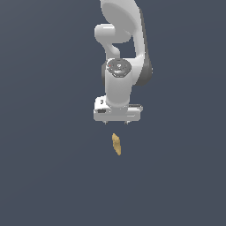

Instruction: Pick up the object and move it to a goal position.

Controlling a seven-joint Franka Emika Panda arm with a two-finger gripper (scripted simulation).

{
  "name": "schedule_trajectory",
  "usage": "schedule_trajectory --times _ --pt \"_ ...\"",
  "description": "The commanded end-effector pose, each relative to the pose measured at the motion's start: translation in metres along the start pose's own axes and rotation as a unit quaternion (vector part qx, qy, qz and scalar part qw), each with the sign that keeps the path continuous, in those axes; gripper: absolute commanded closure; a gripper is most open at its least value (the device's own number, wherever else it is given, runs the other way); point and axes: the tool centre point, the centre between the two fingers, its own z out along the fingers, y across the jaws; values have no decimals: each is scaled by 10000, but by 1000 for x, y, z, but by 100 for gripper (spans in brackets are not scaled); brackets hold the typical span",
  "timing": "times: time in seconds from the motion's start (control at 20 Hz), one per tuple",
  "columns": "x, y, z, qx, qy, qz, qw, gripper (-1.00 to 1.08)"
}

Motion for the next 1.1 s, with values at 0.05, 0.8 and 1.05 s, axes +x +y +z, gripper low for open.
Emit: schedule_trajectory --times 0.05,0.8,1.05 --pt "0 0 0 1 -2 -6 10000 -92" --pt "-1 -18 -2 24 -95 -294 9995 -92" --pt "10 -16 0 20 -68 -444 9990 -92"
